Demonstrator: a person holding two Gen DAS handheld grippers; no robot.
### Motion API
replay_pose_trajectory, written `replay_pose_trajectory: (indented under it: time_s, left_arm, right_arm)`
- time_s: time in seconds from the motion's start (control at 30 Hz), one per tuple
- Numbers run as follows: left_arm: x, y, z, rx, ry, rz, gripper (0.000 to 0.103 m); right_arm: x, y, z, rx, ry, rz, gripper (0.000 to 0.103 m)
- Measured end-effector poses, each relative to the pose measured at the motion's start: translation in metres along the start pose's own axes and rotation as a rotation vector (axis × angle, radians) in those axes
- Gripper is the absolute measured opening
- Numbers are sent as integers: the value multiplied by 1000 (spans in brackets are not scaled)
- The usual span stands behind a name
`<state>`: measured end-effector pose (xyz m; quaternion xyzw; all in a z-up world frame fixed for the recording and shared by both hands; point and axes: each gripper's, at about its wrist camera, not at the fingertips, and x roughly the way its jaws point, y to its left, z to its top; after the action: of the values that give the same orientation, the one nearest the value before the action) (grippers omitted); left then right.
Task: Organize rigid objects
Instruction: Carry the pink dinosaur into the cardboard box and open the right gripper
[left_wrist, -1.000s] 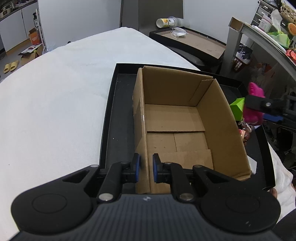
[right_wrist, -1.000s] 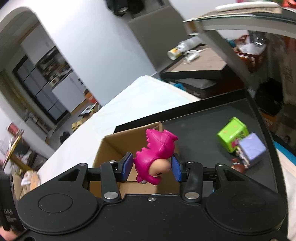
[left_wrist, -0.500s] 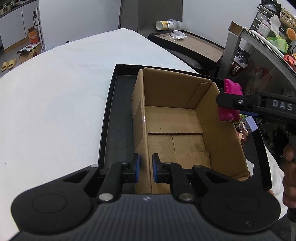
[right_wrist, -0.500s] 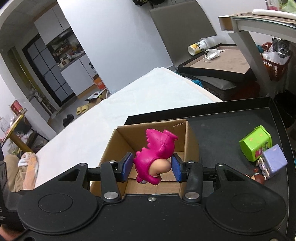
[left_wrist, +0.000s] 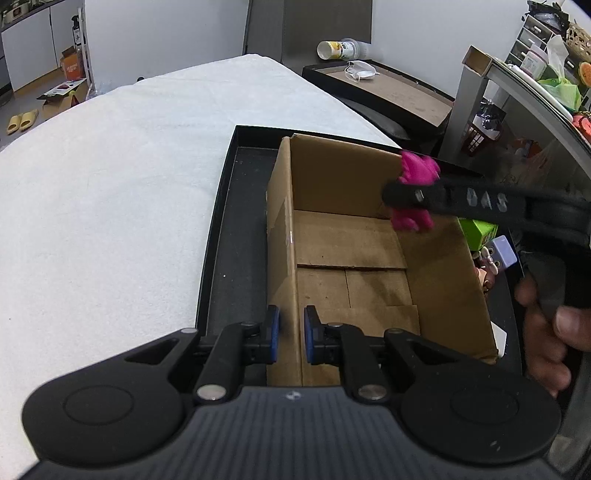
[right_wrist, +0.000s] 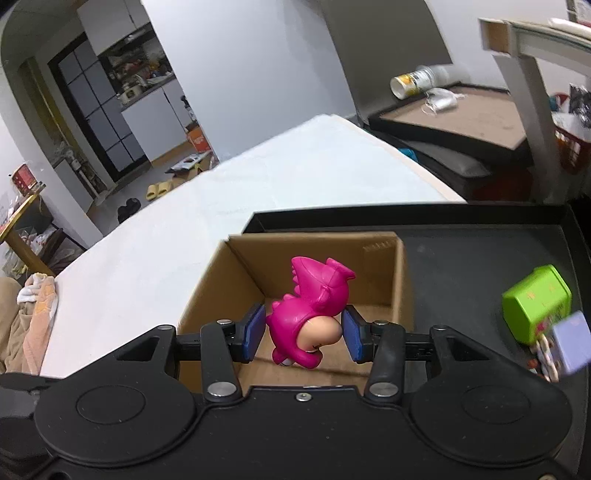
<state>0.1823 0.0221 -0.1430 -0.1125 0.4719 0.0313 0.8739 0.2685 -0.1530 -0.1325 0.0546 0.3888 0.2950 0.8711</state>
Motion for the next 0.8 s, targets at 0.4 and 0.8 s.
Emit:
replay_pose_trajectory:
  time_s: [0.4,0.8]
  left_arm:
    - [0,-1,2,-8,14,27,13]
    - [-4,-8,-2,12,13,49,13]
  right_arm:
    - [-26,2,7,12,-50,9,53]
    - [-54,-20,2,74,-9,-39,53]
